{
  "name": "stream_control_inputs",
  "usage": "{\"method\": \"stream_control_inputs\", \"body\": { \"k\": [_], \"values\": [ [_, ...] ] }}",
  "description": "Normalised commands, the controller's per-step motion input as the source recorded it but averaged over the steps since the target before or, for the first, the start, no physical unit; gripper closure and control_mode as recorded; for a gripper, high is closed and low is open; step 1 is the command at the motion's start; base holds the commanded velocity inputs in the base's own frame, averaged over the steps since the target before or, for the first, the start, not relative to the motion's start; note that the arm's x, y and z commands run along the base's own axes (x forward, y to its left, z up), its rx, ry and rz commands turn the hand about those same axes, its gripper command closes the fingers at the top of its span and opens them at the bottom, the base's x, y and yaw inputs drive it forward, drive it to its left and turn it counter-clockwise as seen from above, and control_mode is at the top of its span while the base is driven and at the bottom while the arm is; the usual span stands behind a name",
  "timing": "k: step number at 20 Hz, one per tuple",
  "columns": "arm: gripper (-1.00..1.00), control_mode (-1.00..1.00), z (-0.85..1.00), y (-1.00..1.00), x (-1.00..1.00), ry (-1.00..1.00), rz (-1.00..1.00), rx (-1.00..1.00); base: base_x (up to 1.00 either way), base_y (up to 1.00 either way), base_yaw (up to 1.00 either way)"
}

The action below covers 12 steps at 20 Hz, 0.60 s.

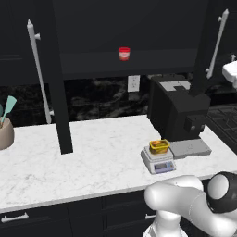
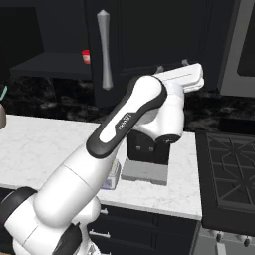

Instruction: Pick the canned food and place it on the digital scale for weighing, and close the cabinet.

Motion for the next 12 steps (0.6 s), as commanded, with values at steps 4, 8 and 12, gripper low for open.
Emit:
{"method": "stream_control_inputs", "body": {
  "k": [4,8,12],
  "values": [
    [-1.00,-1.00,-0.19,0.45,0.83,0.17,0.00,0.07,0.00,0.00,0.00],
    [-1.00,-1.00,-0.08,0.36,0.87,0.06,0.00,0.09,0.00,0.00,0.00],
    [-1.00,-1.00,-0.12,0.20,0.78,0.00,0.00,0.07,0.00,0.00,0.00]
  ]
}}
